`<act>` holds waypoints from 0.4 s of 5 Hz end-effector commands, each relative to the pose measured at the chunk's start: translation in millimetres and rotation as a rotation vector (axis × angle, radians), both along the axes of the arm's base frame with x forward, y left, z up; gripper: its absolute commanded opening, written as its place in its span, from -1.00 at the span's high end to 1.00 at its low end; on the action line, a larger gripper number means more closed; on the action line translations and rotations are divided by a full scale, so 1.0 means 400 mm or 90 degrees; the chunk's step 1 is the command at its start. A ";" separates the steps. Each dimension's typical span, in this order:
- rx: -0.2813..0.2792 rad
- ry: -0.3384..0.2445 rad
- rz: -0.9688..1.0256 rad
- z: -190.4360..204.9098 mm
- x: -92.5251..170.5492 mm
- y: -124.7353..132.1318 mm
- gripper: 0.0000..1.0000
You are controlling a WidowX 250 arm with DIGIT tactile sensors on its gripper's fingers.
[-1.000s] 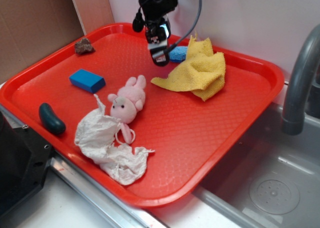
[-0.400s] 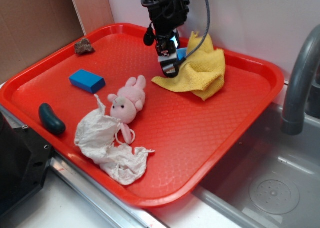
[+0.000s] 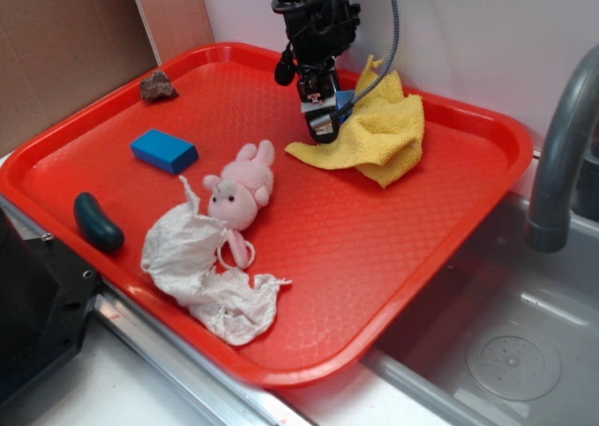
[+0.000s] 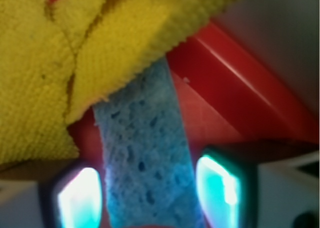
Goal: Grab the blue sponge.
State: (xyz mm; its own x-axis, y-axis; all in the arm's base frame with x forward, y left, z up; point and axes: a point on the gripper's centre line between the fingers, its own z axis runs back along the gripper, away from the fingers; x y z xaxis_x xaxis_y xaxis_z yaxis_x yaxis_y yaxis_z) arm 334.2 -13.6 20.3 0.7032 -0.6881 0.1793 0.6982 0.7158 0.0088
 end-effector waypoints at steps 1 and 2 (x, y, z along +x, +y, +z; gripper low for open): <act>0.017 -0.072 0.067 0.133 -0.072 -0.032 1.00; 0.014 -0.058 0.170 0.218 -0.169 -0.020 1.00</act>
